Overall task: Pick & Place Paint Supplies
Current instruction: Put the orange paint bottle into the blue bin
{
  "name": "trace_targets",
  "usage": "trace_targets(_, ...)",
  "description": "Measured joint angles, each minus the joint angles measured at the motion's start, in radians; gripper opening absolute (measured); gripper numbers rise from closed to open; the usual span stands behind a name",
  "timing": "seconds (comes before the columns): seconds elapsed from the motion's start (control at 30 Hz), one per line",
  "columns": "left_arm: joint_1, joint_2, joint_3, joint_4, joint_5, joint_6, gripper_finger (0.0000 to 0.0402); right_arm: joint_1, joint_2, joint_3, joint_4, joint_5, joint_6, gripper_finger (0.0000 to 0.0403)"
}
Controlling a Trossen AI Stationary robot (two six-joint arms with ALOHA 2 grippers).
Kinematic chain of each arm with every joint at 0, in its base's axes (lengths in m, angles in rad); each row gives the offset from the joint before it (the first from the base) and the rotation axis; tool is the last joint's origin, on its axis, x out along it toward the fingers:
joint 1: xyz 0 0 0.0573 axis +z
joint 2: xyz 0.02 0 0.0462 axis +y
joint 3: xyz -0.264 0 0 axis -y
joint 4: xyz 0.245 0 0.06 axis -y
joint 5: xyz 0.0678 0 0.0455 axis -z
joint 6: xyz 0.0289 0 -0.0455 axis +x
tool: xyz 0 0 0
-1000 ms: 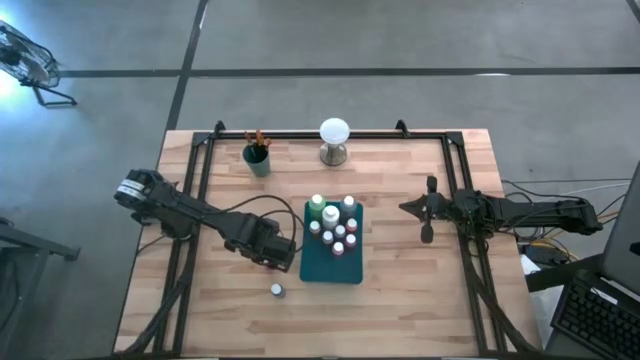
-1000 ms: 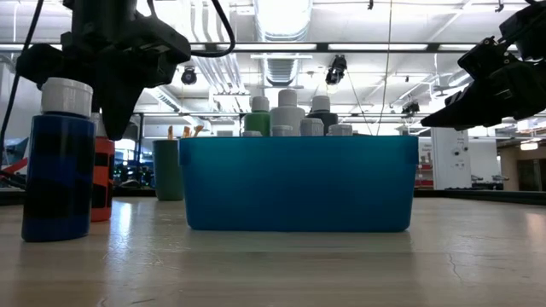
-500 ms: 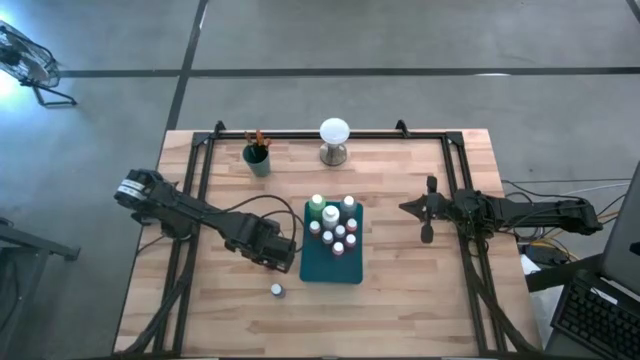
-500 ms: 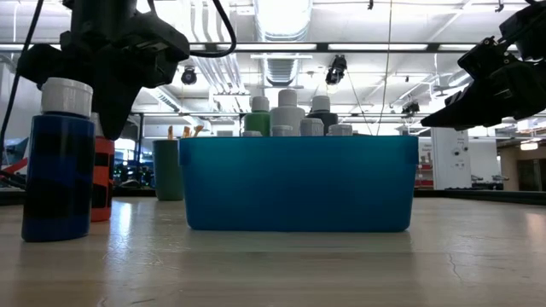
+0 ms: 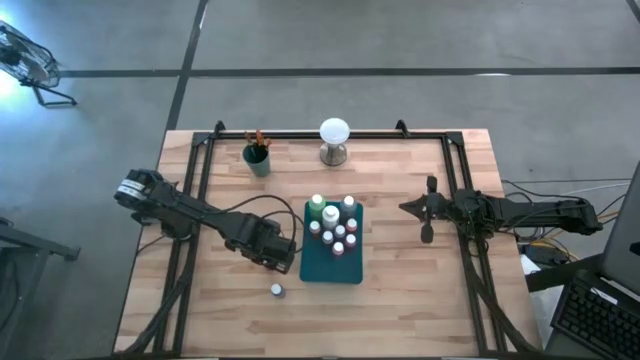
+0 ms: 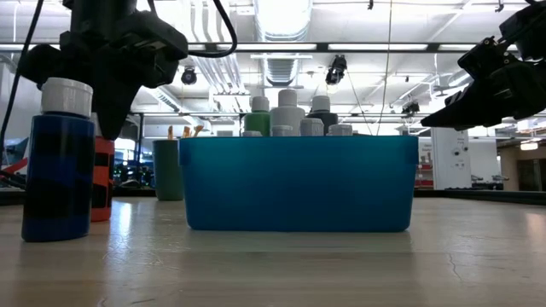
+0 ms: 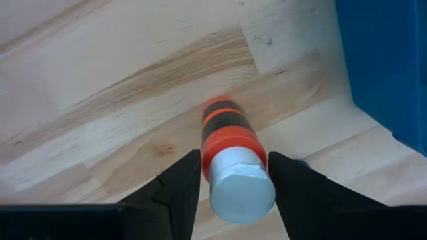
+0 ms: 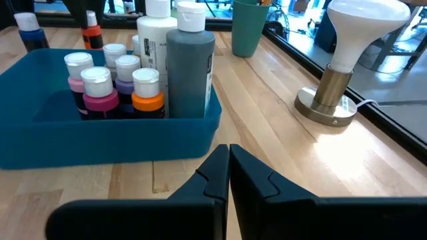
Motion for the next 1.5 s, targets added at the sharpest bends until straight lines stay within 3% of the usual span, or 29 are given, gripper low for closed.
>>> trace_targets(0.47,0.002,0.0,-0.004,0.0,0.0,0.006,0.0177,0.0,0.0,0.0,0.0,0.0,0.004,0.0008)
trace_targets(0.73,0.003,-0.004,-0.031,0.008,0.027,0.0,0.0124,0.0,0.0,0.0,0.0,0.0,0.003,0.0008)
trace_targets(0.9,0.013,-0.003,-0.026,0.003,0.032,0.011,0.0121,0.0,0.0,0.0,0.0,0.0,-0.004,0.0008)
trace_targets(1.5,0.082,0.002,0.156,-0.173,-0.001,0.139,0.0121,0.0,0.0,0.0,0.0,0.0,0.002,0.0008)
